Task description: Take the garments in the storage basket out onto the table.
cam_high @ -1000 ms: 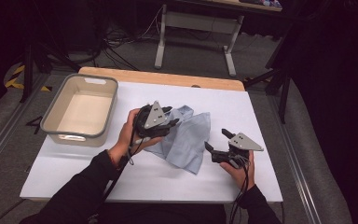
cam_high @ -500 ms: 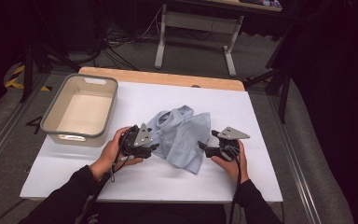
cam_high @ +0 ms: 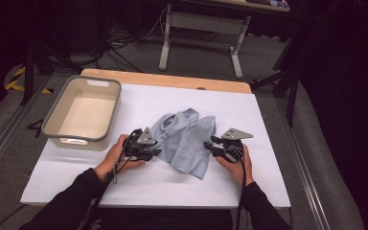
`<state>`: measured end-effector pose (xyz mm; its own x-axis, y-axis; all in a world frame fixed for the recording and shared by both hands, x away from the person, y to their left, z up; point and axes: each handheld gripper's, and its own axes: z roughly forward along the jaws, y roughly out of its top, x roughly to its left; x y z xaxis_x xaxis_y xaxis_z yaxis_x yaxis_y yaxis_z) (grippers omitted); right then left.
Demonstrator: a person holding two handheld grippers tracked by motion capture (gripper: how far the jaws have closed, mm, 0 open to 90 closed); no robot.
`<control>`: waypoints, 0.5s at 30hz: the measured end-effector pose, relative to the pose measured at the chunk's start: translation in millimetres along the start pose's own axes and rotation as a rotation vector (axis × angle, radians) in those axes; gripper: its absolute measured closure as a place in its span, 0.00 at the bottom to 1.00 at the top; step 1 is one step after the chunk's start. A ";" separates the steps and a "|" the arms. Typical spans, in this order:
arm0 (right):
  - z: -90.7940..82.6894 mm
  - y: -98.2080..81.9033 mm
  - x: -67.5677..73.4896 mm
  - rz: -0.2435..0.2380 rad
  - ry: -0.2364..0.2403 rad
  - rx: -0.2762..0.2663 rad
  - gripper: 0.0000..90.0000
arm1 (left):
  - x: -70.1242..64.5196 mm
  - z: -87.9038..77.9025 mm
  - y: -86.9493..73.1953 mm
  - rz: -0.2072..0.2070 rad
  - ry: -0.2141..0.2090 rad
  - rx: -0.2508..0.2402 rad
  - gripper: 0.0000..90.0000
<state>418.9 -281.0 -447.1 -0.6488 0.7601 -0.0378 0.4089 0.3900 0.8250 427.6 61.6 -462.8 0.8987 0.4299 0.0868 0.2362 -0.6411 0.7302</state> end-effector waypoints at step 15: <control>-14.0 1.6 -0.5 -0.039 -0.040 -0.054 0.92 | -3.9 -10.6 5.9 0.056 0.055 -0.026 0.96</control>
<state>410.9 -288.0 -437.9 -0.6367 0.7656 -0.0919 0.3482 0.3918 0.8516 421.6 62.9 -451.7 0.8884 0.4285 0.1645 0.1760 -0.6490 0.7402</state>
